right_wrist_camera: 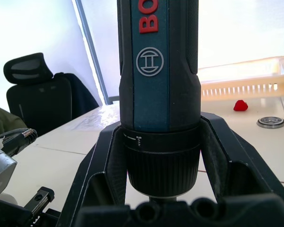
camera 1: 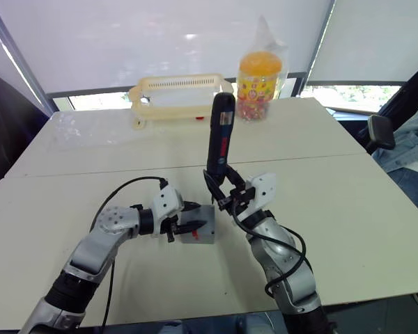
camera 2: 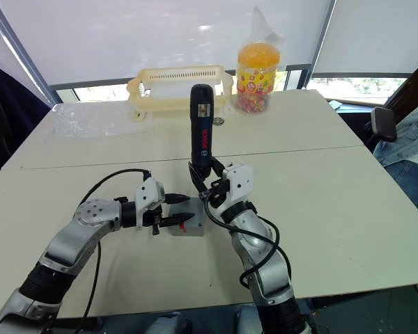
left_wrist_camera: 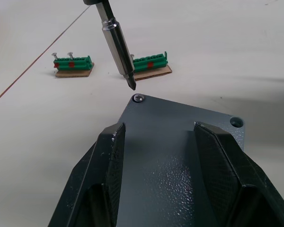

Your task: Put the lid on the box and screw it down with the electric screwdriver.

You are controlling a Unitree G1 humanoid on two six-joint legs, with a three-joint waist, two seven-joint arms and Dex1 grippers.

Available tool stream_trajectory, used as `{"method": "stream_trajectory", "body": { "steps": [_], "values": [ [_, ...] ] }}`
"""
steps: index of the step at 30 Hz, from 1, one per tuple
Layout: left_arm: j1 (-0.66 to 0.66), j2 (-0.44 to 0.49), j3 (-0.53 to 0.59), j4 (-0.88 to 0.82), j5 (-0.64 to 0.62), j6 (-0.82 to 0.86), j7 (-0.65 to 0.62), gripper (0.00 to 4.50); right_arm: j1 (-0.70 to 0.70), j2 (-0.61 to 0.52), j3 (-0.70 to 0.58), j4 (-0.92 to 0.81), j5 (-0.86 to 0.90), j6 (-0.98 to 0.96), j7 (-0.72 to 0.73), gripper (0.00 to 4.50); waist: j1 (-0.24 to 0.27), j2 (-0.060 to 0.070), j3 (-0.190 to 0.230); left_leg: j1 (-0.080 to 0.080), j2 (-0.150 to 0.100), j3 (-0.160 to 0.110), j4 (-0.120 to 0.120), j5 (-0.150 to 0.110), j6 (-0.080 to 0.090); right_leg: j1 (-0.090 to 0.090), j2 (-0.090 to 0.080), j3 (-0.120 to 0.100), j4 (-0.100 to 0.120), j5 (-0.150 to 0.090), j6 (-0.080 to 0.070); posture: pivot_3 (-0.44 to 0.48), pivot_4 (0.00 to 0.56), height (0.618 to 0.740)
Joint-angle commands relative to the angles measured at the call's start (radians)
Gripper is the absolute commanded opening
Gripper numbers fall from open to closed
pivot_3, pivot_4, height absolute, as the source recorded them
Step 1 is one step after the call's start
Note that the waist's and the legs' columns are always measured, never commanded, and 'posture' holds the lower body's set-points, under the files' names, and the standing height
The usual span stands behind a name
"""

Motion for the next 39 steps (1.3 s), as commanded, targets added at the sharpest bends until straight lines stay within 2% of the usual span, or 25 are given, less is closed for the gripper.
{"method": "stream_trajectory", "body": {
  "steps": [1,39],
  "values": [
    [0.034,0.017,-0.036,0.042,0.042,0.034,-0.004,2.32,-0.007,0.012,0.008,-0.067,0.006,-0.022,0.003,1.78,0.0,0.0,0.0,0.0,0.0,0.0,0.0,0.0,0.0,0.0,0.0,0.0,0.0,0.0,0.0,0.0,0.15,0.74],
    [0.036,0.016,-0.039,0.051,0.046,0.03,-0.001,2.32,-0.026,0.011,0.019,0.081,-0.048,-0.134,0.032,1.78,-0.001,0.0,-0.001,0.0,0.0,0.0,0.0,0.0,0.0,0.0,0.0,0.0,0.0,0.0,0.0,0.0,0.15,0.74]
  ]
}}
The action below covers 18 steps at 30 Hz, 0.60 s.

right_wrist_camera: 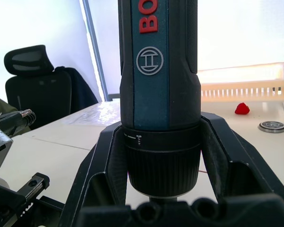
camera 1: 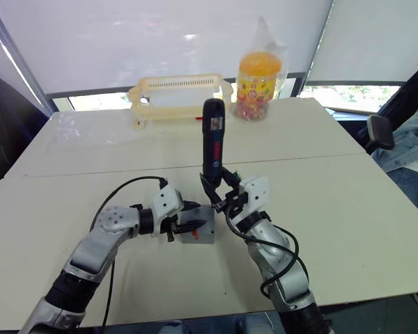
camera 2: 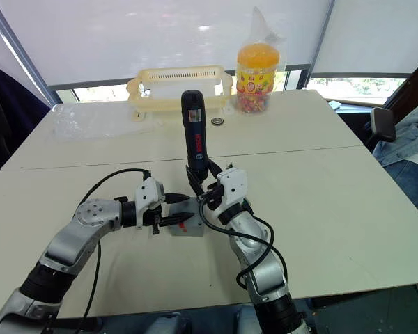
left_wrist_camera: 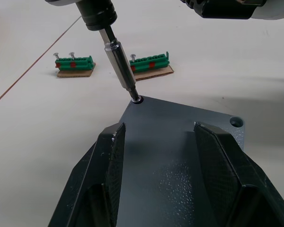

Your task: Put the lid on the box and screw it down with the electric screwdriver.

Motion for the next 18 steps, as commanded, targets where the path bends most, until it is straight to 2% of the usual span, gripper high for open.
{"method": "stream_trajectory", "body": {
  "steps": [1,18],
  "values": [
    [0.038,0.016,-0.039,0.046,0.046,0.031,-0.005,2.32,-0.016,0.012,0.003,-0.023,0.013,-0.015,0.01,1.78,0.0,0.0,0.0,0.0,0.0,0.0,0.0,0.0,0.0,0.0,0.0,0.0,0.0,0.0,0.0,0.0,0.15,0.74],
    [0.047,0.02,-0.037,0.038,0.046,0.027,-0.002,2.32,0.0,-0.018,-0.01,0.003,0.031,0.025,0.06,1.78,0.0,-0.001,-0.002,0.001,0.0,0.0,0.0,0.0,0.0,0.001,0.0,0.0,0.0,0.0,0.0,0.0,0.15,0.74]
  ]
}}
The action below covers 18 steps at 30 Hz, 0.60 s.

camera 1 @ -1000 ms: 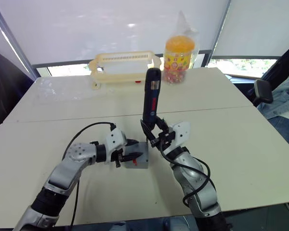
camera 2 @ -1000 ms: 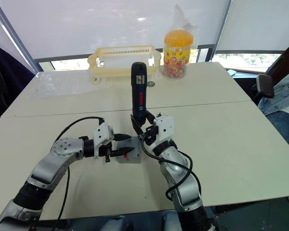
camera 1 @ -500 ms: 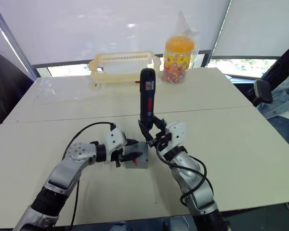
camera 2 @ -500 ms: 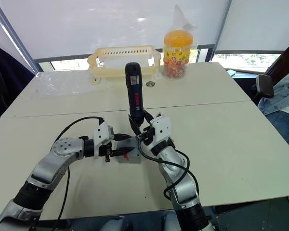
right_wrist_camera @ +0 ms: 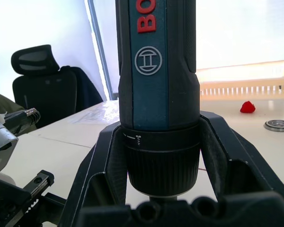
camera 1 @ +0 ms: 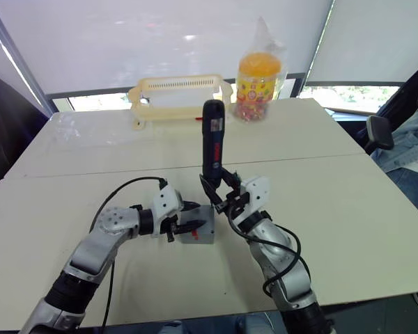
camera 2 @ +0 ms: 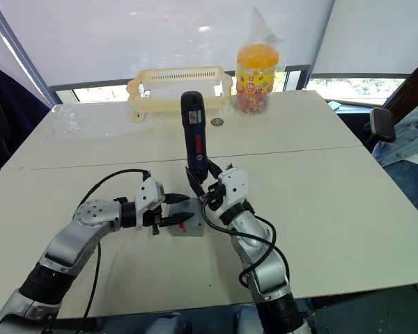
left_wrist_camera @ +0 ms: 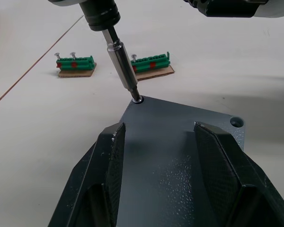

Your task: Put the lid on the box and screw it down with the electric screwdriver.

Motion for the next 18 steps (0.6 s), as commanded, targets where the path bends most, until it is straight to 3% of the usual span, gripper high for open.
{"method": "stream_trajectory", "body": {
  "steps": [1,18],
  "values": [
    [0.037,0.021,-0.037,0.041,0.046,0.028,-0.009,2.32,0.005,-0.006,-0.003,0.006,0.011,0.026,0.011,1.78,0.0,0.0,0.0,0.0,0.0,0.0,0.0,0.0,0.0,0.0,0.0,0.0,0.0,0.0,0.0,0.0,0.15,0.74],
    [0.034,0.025,-0.035,0.044,0.046,0.029,-0.011,2.32,0.03,-0.038,-0.001,0.039,0.017,0.035,0.05,1.78,-0.001,-0.001,-0.006,0.001,0.0,0.0,0.0,0.0,0.0,0.001,0.0,0.0,0.0,0.0,0.0,0.0,0.15,0.74]
  ]
}}
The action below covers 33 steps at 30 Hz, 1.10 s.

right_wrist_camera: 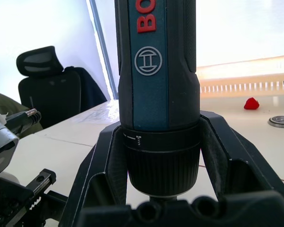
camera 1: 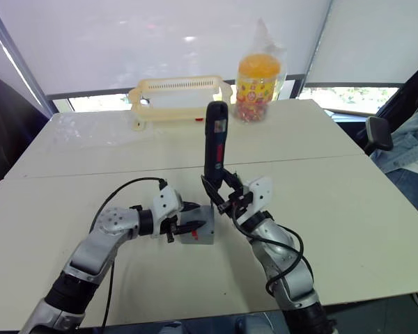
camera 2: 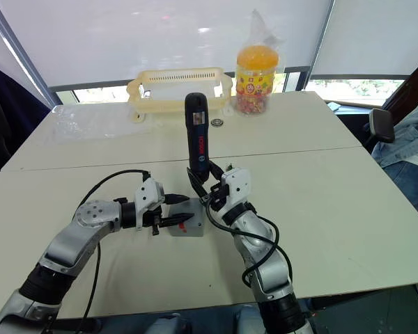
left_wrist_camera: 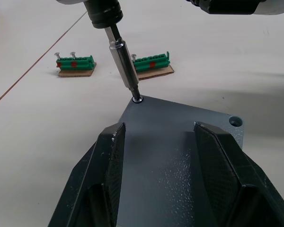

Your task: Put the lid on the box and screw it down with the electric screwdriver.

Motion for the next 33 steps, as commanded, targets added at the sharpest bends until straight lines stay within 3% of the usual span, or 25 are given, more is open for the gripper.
{"method": "stream_trajectory", "body": {
  "steps": [1,11,33],
  "values": [
    [0.033,0.024,-0.035,0.042,0.046,0.029,-0.011,2.32,0.028,-0.021,0.019,0.041,-0.013,0.013,0.02,1.78,0.0,0.0,-0.001,0.0,0.0,0.0,0.0,0.0,0.0,0.0,0.0,0.0,0.0,0.0,0.0,0.0,0.15,0.74],
    [0.033,0.025,-0.034,0.045,0.046,0.027,-0.01,2.32,0.037,-0.037,0.014,0.089,-0.015,-0.013,0.032,1.78,0.001,0.0,-0.001,0.014,0.0,0.0,-0.002,-0.001,0.001,0.014,0.0,0.0,-0.001,-0.006,0.0,0.0,0.15,0.74],
    [0.042,0.028,-0.034,0.03,0.043,0.037,-0.008,2.32,-0.021,-0.02,0.011,0.278,-0.062,-0.204,0.012,1.78,0.0,-0.001,-0.002,0.014,0.001,0.0,-0.002,-0.001,0.001,0.014,0.0,0.0,-0.001,-0.006,0.0,0.0,0.15,0.74]
  ]
}}
